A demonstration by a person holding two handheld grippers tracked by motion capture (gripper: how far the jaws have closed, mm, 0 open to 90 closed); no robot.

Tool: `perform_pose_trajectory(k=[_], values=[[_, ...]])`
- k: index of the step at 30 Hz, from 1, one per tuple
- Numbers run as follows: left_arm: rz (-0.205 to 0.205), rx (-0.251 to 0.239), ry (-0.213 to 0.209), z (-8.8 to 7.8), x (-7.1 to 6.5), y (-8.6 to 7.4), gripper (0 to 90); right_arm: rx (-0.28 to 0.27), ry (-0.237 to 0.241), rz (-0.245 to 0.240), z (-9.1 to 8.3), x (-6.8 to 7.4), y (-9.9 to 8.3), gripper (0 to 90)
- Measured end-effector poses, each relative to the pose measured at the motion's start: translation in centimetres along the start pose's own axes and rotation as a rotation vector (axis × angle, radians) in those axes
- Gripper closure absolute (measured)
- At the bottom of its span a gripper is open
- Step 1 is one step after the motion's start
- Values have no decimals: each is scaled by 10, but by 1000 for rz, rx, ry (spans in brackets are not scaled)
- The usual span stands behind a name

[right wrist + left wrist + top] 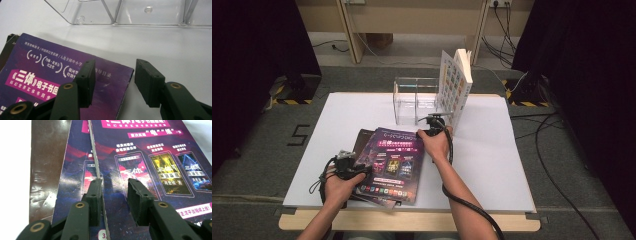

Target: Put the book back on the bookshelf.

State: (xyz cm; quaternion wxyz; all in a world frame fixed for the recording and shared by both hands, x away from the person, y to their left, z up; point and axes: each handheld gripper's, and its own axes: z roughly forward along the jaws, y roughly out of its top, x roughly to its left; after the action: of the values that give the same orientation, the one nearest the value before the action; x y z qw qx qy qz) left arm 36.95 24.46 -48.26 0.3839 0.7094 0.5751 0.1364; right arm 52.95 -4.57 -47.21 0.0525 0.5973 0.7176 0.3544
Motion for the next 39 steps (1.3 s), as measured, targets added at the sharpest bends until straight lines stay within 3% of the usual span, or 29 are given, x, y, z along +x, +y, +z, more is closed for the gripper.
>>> perform_pose_trajectory(k=[12,15,24,28,31,34,39], values=[[-20,0,2,0,0,1,651,-4,16,21,3,0,-2,525],[-16,5,5,0,0,1,653,-5,19,43,3,-2,-2,565],[-17,11,15,0,-1,2,663,-32,12,39,-6,-2,-1,686],[-19,11,17,1,-1,3,664,-39,19,55,-9,-2,-1,690],[-22,13,17,1,-1,3,664,-55,58,123,-13,-5,-3,690],[-26,15,20,1,-1,3,665,-47,80,129,-16,-6,-2,676],[-27,15,23,1,-2,3,666,-37,68,113,-17,-2,-3,666]])
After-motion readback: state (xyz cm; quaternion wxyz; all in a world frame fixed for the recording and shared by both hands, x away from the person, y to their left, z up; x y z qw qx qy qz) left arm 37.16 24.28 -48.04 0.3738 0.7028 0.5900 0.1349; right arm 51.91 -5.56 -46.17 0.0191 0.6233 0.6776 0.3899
